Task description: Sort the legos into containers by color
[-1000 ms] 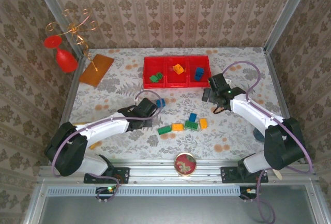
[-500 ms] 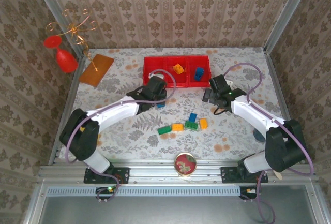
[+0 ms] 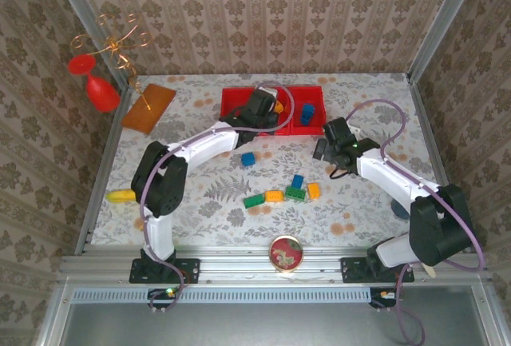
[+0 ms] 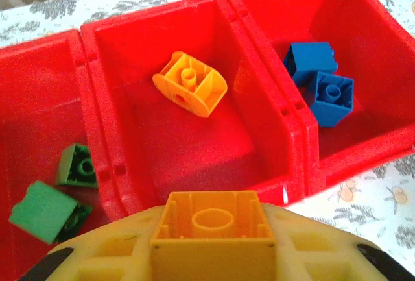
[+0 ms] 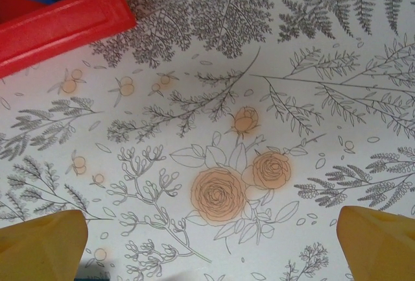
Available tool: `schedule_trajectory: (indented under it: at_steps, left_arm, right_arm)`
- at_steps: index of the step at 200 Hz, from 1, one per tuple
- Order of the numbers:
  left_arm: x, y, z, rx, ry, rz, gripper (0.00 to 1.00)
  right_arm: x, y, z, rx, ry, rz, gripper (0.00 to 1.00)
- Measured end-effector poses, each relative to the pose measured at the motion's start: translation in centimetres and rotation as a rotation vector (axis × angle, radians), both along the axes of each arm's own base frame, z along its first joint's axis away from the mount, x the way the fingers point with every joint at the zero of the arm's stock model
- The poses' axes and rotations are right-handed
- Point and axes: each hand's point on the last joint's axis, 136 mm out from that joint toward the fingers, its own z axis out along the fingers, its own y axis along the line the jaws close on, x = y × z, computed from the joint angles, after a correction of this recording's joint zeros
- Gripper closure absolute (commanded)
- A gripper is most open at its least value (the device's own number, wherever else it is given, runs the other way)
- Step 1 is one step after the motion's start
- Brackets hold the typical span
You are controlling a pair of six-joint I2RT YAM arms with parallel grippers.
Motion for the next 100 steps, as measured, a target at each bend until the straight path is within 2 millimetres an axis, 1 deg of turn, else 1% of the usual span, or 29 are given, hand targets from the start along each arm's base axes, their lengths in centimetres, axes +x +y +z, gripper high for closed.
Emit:
schedule_trajectory:
  at_steps: [24, 53, 75, 100]
  left_arm:
    - [1.4, -0.4, -0.7, 0.013, -0.002, 0.002, 0.67]
    - [2.8, -0.6, -1.9, 0.034, 0.005, 0.008, 0.66]
    - [3.6, -0.7, -2.6, 0.05, 0.012, 0.011, 0.64]
    - [4.1, -1.1, -2.9, 0.061, 0.012, 0.006, 0.61]
  right_arm:
    - [-0.5, -0.2, -0.4, -0.002, 0.01, -0.001, 0.0]
    - [-0.7, -0.2, 0.3, 0.008, -0.013, -0.001, 0.0]
    - [-0.7, -0.1, 0.5, 0.014, -0.019, 0.001, 0.0]
    - [-0.9, 0.2, 0.2, 0.022, -0.01, 0.011, 0.0]
